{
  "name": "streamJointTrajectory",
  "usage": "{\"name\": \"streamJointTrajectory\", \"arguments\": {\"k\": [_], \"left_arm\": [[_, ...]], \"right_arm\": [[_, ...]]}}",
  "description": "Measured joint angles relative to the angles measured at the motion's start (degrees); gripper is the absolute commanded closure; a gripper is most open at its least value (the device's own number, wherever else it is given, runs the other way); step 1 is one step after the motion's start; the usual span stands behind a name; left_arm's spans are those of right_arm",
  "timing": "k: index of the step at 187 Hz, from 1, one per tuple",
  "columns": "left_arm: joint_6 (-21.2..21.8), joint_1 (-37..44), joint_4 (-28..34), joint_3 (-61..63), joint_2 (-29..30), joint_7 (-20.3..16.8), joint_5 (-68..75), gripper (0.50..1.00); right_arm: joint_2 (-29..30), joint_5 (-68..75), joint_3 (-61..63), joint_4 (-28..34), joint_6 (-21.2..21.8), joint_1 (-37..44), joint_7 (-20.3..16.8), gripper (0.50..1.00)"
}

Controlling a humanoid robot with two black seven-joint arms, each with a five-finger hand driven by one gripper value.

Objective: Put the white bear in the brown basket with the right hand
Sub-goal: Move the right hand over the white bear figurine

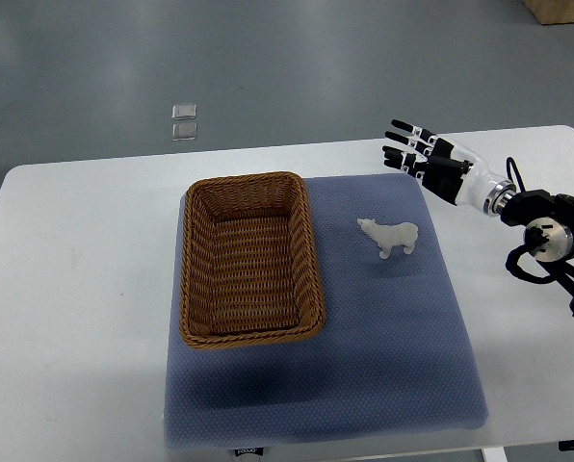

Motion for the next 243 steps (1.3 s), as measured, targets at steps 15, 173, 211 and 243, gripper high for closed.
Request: {"name": "streamJointTrajectory", "arguments": {"k": [15, 173, 211, 243], "left_arm": [[-0.02, 0.00, -0.04, 0.04, 0.00, 0.00, 0.00, 0.500], [0.05, 0.11, 0.35, -0.21, 0.00, -0.03, -0.09, 0.500], [0.07, 0.12, 0.36, -0.18, 0.00, -0.02, -0.11, 0.500], [0.07, 0.12, 0.36, -0.18, 0.00, -0.02, -0.11, 0.500]], "right_arm": [[-0.20, -0.76, 0.07, 0.05, 0.02, 0.03, 0.00, 0.572], [-5.93, -37.38, -0.65, 3.12, 9.92, 2.93, 7.49, 0.572], [-6.95, -51.91, -0.77, 3.59, 11.93, 3.98, 7.62, 0.572], [-6.92, -60.01, -0.89, 3.61, 11.30, 4.79, 7.79, 0.572]]}}
